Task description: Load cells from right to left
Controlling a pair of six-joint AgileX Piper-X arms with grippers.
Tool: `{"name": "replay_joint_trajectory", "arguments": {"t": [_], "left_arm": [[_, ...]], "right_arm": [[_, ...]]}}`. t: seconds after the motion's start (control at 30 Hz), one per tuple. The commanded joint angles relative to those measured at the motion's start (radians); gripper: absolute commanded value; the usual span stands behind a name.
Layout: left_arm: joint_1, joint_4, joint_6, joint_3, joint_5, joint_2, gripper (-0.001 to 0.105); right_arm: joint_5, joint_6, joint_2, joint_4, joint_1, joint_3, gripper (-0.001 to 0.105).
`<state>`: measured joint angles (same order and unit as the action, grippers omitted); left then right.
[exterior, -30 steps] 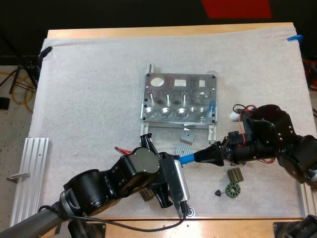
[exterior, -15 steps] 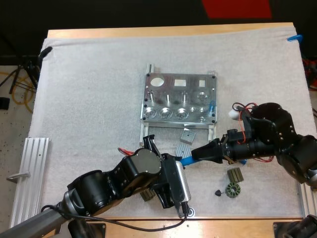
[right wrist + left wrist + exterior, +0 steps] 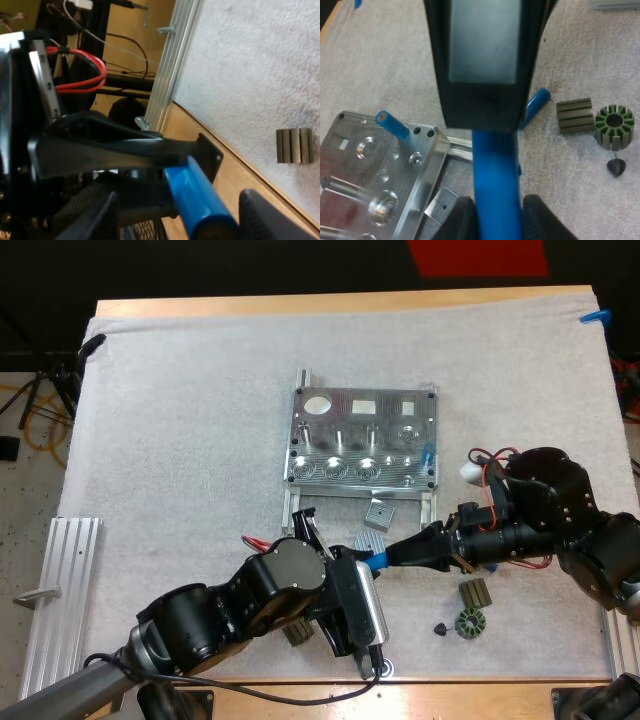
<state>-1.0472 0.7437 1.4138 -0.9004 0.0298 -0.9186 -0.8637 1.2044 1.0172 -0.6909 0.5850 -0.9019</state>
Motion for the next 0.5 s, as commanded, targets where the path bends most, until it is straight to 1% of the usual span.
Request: {"name": "replay_joint_trajectory", "arguments": {"t": [0.0, 0.1, 0.13, 0.2, 0.27, 0.37, 0.4, 0.47], "left_arm": [[-0.002, -0.019, 0.001, 0.001, 0.005, 0.003, 0.000], [-0.002, -0.025, 0.001, 0.005, 0.005, 0.003, 0.000], [-0.002, -0.025, 0.001, 0.004, 0.005, 0.003, 0.000], [-0.002, -0.029, 0.001, 0.004, 0.005, 0.003, 0.000], [-0.002, -0.039, 0.001, 0.004, 0.005, 0.003, 0.000], [-0.002, -0.046, 0.001, 0.004, 0.005, 0.003, 0.000], [-0.002, -0.047, 0.001, 0.004, 0.005, 0.003, 0.000], [-0.002, -0.046, 0.001, 0.004, 0.005, 0.003, 0.000]], "right_arm": [[-0.013, 0.003, -0.002, 0.013, 0.002, 0.003, 0.052], [-0.010, 0.003, -0.002, 0.013, 0.002, 0.008, 0.052], [-0.010, 0.003, -0.002, 0.013, 0.002, 0.010, 0.049], [-0.012, 0.001, -0.002, 0.013, 0.002, 0.013, 0.041], [-0.013, 0.001, -0.002, 0.013, 0.002, 0.019, 0.029], [-0.015, 0.001, -0.002, 0.013, 0.002, 0.021, 0.017], [-0.015, 0.001, -0.002, 0.015, 0.002, 0.021, 0.016], [-0.015, 0.003, -0.002, 0.016, 0.002, 0.021, 0.010]]}}
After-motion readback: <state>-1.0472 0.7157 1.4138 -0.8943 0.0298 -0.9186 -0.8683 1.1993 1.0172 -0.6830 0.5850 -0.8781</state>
